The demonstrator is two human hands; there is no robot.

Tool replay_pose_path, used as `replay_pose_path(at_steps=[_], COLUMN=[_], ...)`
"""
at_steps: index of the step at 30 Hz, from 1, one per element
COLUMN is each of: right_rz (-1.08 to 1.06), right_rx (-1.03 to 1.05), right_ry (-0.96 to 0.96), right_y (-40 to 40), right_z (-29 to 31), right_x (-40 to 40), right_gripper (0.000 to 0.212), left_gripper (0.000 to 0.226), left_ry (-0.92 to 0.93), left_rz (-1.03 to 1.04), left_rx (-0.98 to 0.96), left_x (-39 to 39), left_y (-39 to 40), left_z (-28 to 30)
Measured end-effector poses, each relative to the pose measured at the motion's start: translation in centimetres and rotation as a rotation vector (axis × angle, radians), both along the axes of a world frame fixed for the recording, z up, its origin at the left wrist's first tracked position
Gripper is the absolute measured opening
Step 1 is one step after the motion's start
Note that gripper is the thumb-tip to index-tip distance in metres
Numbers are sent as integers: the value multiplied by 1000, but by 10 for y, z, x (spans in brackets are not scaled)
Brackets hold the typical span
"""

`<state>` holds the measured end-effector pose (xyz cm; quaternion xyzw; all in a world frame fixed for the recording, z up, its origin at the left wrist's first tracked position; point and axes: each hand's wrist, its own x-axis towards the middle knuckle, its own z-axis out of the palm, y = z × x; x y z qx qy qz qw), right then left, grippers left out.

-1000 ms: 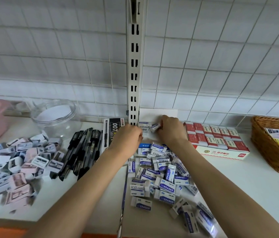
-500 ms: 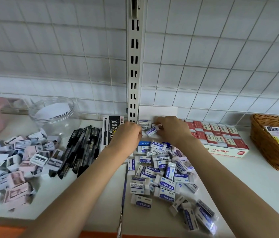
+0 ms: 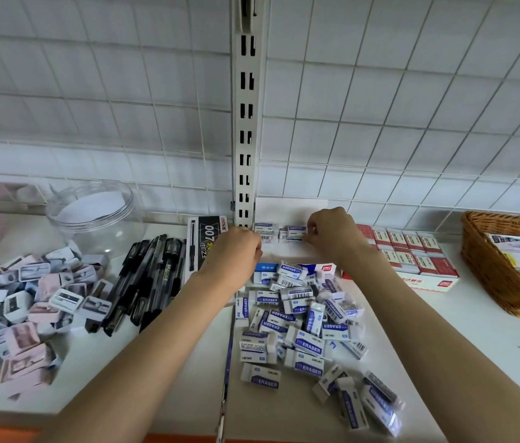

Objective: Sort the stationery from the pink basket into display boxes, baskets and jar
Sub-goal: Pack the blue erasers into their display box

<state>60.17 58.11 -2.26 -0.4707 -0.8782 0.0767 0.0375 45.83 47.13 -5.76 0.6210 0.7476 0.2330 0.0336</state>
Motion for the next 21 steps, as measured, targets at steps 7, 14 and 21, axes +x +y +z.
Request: replay_pose_path(at_steps=[7, 14, 21], right_rz=[-43, -34, -57], right_rx=[-19, -20, -77], right_ry=[162, 112, 278], right_y=[-10, -9, -10], right_z=[-11, -17, -22], right_x=[-12, -12, -9], right_gripper=[20, 19, 22], left_gripper=[18, 20, 21], left_ry=[2, 23, 1], left_rz=[-6, -25, -75], left_rx=[3, -1, -8], left_x=[0, 1, 2], left_y=[-1, -2, -5], left_z=[0, 1, 4])
